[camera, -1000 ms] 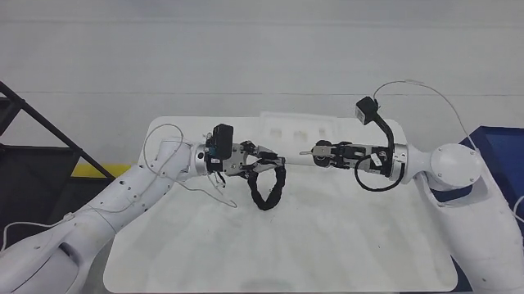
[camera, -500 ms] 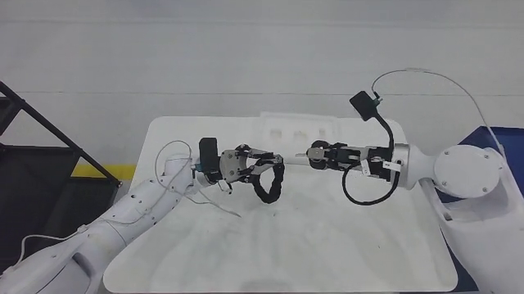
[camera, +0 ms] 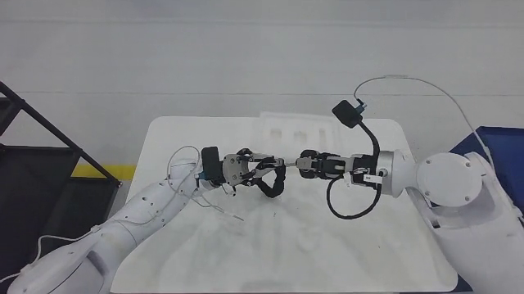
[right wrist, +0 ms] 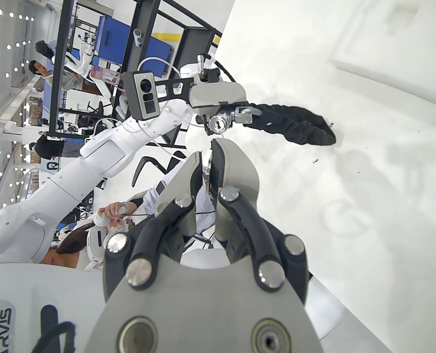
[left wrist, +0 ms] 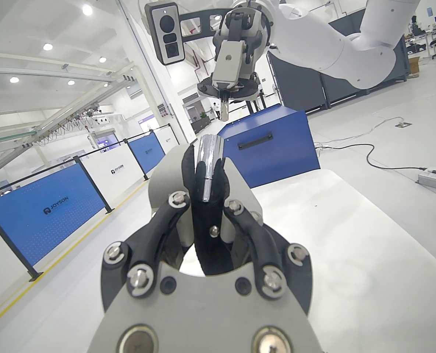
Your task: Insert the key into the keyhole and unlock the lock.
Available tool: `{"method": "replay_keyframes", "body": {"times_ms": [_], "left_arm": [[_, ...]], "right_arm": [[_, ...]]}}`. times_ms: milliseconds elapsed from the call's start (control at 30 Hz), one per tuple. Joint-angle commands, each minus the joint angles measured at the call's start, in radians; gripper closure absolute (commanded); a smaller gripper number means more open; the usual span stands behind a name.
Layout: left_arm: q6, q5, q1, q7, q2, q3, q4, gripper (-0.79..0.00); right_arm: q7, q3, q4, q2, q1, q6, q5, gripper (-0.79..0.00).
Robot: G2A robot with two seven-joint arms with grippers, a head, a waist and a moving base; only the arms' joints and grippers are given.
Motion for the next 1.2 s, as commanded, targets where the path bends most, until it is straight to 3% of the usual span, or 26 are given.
{"method": "replay_keyframes", "body": {"times_ms": [0,133,367,1167], "left_arm": [[-0.003,-0.01,0.002,-0.004,-0.005,-0.001,0.0,0.0],[-0.021,-0.012,-0.006,-0.022,-0.005,0.003,-0.022,0.0],[-0.041,0.023,-0.026,-0.042,0.0,0.02,-0.059,0.0],[-0.081,0.01,-0.071,-0.082,0.006,0.108,-0.08,0.0]], "right_arm": [[0.014,0.002,0.039,0.003,-0.002,0.027,-0.015,0.0],[0.088,-0.004,0.097,0.005,0.0,0.034,0.054,0.0],[0.105,-0.031,0.167,-0.002,0.009,0.005,0.164,0.0],[0.106,-0.097,0.195,-0.006,0.059,-0.031,0.239,0.0]]}}
